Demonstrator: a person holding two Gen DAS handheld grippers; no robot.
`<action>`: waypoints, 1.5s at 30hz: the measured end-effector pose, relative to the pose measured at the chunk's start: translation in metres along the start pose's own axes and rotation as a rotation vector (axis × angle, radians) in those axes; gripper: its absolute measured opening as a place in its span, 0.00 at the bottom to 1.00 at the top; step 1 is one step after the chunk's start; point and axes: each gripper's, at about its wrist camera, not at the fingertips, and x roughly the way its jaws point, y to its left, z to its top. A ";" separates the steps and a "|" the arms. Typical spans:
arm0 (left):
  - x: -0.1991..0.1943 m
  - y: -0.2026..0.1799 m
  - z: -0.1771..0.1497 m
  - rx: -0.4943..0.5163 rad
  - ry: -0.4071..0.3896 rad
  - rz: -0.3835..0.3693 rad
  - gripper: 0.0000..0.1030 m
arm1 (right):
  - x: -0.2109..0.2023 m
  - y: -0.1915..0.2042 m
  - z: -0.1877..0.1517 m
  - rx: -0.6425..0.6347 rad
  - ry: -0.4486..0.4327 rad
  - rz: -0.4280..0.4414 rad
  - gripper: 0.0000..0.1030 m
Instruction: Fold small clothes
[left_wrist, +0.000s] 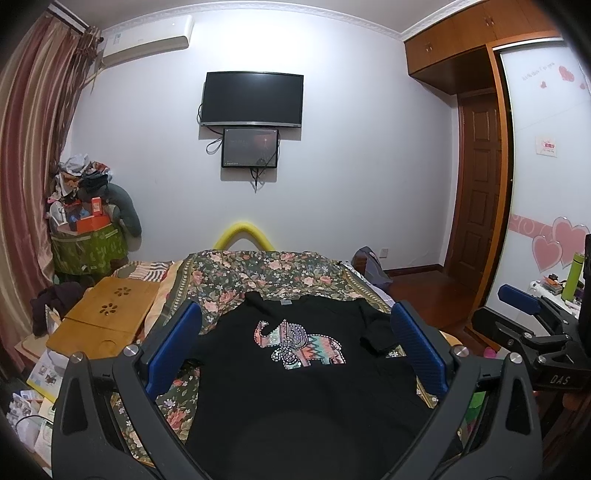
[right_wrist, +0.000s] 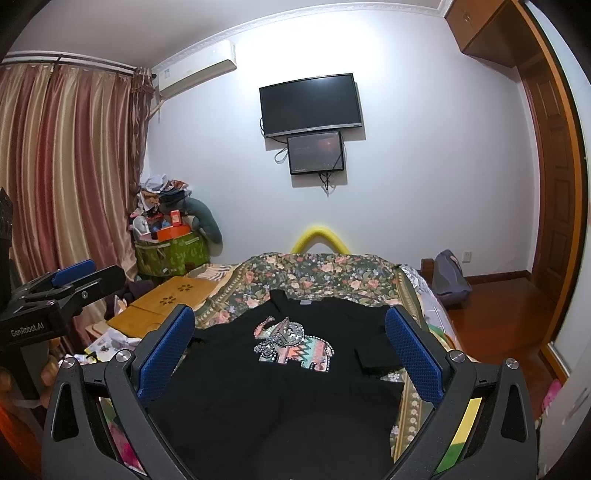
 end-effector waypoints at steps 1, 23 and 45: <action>0.003 0.001 0.000 -0.003 0.003 0.000 1.00 | 0.001 0.000 0.000 0.002 0.000 -0.001 0.99; 0.178 0.118 -0.024 -0.108 0.289 0.215 1.00 | 0.116 -0.078 -0.019 0.034 0.189 -0.112 0.99; 0.368 0.299 -0.145 -0.398 0.743 0.312 0.55 | 0.216 -0.167 -0.061 0.084 0.446 -0.194 0.83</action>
